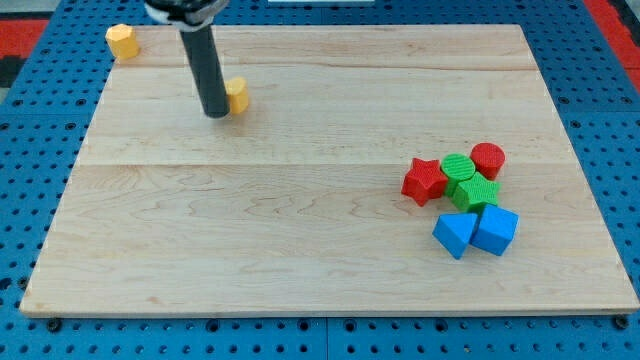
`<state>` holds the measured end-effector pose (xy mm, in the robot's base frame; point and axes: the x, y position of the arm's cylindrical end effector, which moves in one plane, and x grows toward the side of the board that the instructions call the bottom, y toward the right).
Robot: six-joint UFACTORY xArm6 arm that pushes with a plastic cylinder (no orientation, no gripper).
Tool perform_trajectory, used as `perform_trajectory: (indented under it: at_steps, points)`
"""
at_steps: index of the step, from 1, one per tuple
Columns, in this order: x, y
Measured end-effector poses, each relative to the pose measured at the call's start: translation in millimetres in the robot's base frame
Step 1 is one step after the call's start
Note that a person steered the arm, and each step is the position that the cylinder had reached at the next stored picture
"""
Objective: Push the yellow heart to the top center
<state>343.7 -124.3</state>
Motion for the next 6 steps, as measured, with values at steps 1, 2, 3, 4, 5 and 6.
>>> perform_trajectory:
  at_steps: [1, 2, 3, 4, 5, 6]
  points:
    - [-24.6, 53.0]
    - [-40.6, 75.0]
    - [-15.8, 0.7]
    - [-39.4, -11.2]
    - [-66.7, 38.5]
    - [-71.1, 104.9]
